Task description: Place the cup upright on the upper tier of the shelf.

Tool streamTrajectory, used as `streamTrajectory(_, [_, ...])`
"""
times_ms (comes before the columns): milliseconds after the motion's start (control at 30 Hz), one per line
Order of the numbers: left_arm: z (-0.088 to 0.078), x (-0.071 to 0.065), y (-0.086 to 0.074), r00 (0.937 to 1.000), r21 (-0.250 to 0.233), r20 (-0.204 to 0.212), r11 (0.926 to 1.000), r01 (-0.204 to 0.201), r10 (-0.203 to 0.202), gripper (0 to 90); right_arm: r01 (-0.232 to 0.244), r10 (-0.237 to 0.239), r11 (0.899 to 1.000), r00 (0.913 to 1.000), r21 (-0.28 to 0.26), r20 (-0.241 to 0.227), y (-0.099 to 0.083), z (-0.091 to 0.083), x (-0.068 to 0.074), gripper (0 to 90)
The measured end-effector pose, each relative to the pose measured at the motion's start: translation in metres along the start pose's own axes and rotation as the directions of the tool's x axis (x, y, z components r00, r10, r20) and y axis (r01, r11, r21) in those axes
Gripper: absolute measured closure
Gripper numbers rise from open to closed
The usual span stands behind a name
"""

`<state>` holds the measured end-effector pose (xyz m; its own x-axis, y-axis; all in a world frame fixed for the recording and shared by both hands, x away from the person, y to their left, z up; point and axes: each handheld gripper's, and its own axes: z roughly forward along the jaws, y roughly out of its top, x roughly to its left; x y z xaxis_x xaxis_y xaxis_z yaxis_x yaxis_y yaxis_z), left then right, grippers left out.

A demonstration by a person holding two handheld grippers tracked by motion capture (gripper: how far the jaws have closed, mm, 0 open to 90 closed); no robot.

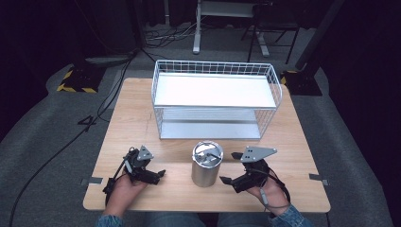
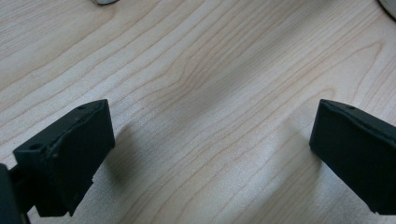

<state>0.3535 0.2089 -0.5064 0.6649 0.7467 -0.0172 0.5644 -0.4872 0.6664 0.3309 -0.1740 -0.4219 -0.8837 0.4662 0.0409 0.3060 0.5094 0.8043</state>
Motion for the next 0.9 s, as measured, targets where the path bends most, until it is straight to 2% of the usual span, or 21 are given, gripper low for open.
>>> streamTrajectory(233, [0.0, 0.0, 0.0, 1.0, 0.0, 0.0, 1.0, 0.0, 0.0, 0.5, 0.021, -0.02, 1.0, 0.9995, 0.017, -0.023, 0.0, 0.024, 0.004, 2.2])
streamTrajectory(333, [0.0, 0.0, 0.0, 1.0, 0.0, 0.0, 1.0, 0.0, 0.0, 0.5, 0.023, -0.023, 1.0, 0.9995, 0.018, -0.022, 0.001, 0.028, 0.005, 1.9])
streamTrajectory(700, [0.0, 0.0, 0.0, 1.0, -0.001, 0.0, 1.0, -0.001, 0.001, 0.5, 0.031, -0.031, 0.999, 0.9989, 0.005, -0.036, 0.002, 0.05, 0.007, 1.9])
streamTrajectory(900, [0.0, 0.0, 0.0, 1.0, 0.0, 0.001, 1.0, 0.0, 0.0, 0.5, 0.044, -0.045, 0.999, 0.9984, -0.024, -0.034, 0.002, 0.062, 0.01, 0.5])
